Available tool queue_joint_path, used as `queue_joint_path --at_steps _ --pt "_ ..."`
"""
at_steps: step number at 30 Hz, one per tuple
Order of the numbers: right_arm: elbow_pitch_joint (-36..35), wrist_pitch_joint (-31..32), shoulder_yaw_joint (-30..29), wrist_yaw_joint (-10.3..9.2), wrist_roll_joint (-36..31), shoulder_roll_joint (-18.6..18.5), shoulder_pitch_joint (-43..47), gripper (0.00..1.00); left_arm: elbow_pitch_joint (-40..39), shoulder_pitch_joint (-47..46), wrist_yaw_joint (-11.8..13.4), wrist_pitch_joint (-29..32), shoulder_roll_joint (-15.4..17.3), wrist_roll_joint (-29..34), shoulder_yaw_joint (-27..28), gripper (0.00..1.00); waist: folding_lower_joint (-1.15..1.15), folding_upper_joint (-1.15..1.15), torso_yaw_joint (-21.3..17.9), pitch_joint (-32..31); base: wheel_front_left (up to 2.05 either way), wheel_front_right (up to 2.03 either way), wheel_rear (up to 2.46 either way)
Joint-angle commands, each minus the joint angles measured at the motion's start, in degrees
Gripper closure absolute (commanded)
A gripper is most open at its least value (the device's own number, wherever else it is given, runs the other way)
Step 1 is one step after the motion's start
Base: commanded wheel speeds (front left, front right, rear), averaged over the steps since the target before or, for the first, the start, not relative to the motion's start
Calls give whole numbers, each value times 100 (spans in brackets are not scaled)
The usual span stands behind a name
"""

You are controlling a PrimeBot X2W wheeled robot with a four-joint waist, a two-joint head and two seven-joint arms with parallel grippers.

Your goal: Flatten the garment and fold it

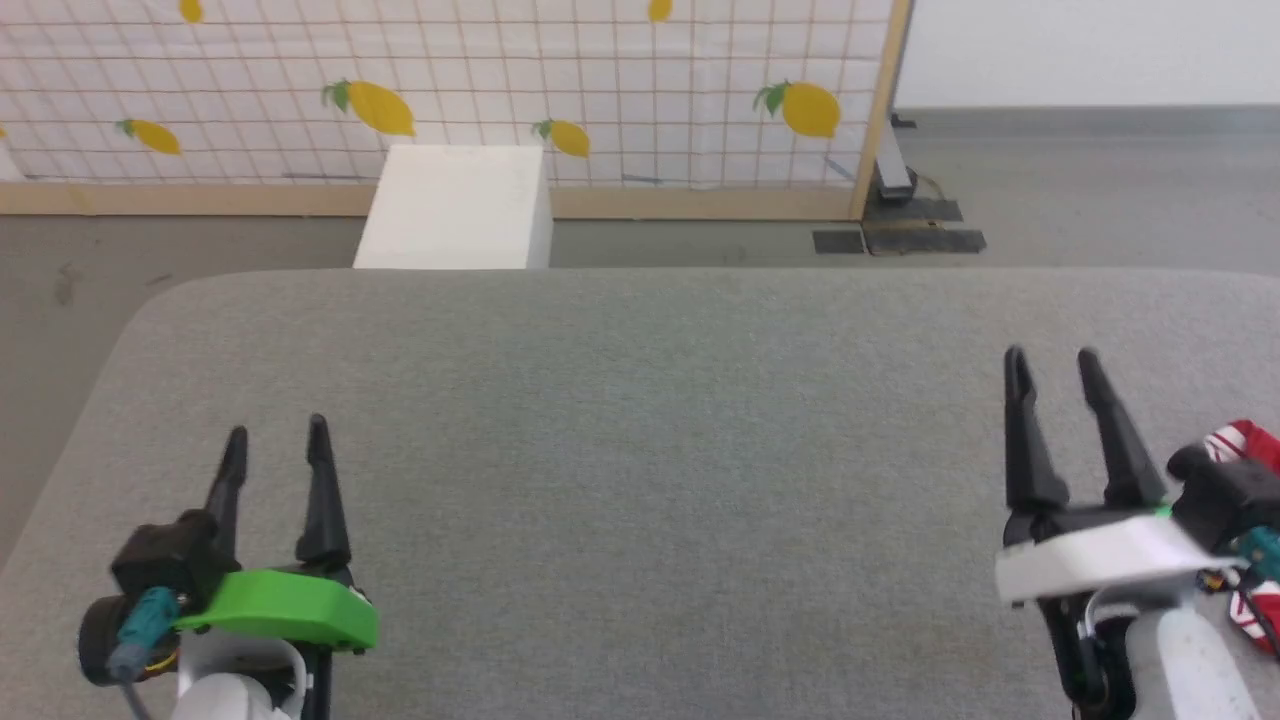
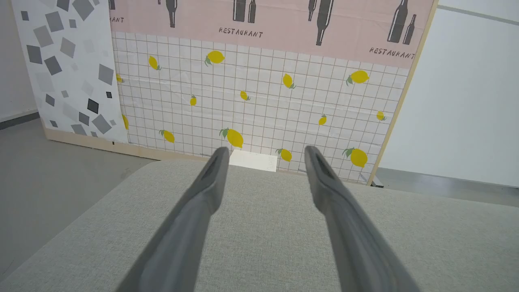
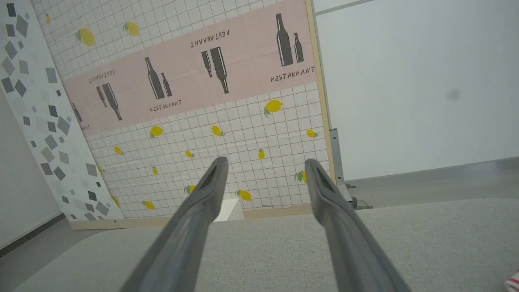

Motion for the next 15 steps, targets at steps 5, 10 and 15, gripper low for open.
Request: queue_joint_path --at_steps 5,10,15 --pt "230 -109 -63 -8 -250 0 317 0 303 19 14 21 -72 83 -156 0 0 0 51 -41 0 0 0" --pt "389 -126 -93 -8 -328 0 491 0 672 27 15 -8 -107 145 -284 0 0 0 -7 13 0 0 0" --pt "471 -129 -145 -8 -281 0 579 0 956 24 -6 -49 -130 169 -368 0 0 0 -40 62 0 0 0"
